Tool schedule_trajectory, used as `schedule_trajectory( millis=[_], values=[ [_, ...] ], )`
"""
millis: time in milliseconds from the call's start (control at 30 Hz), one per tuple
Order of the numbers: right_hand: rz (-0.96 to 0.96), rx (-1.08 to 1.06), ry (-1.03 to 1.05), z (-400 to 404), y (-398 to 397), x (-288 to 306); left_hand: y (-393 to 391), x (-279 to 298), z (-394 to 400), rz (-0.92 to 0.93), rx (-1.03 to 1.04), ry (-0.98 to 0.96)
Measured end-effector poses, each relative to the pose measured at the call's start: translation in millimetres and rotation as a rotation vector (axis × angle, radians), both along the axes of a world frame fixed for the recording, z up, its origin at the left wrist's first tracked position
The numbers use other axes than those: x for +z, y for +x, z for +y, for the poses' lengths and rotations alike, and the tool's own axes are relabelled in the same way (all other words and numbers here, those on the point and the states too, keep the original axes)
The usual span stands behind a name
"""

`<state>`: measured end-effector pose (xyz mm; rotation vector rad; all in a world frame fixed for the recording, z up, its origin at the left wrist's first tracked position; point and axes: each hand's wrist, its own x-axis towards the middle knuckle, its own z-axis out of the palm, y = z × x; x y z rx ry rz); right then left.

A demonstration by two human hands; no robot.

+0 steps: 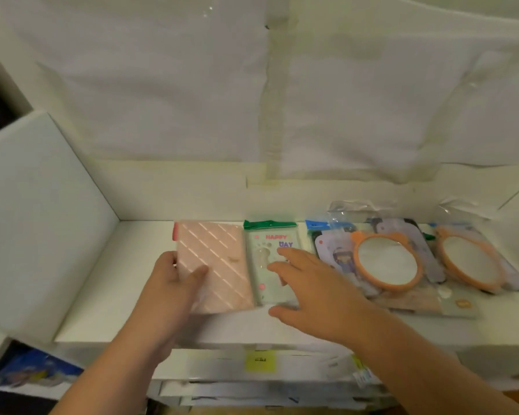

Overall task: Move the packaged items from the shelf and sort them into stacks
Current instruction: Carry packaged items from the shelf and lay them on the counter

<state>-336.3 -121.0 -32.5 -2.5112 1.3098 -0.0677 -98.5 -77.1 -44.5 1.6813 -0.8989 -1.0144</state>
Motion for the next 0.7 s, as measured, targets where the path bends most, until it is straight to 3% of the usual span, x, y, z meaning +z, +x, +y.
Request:
schedule_trajectory(
  millis=[133,400,700],
  values=[
    [0.081,-0.006,0.002,-14.7,7.5,-12.5,8.0,6.3,15.4,0.157,-0.008,-0.058],
    [0.36,0.141,-0.226,-17.8,23.1,-12.4,11.5,15.1,24.7,0.304,0.004,-0.073],
    [0.369,0.152,-0.318,-7.4,29.5,-21.3,10.8,20.9,27.7,0.39,0.032,-0.06]
  ],
)
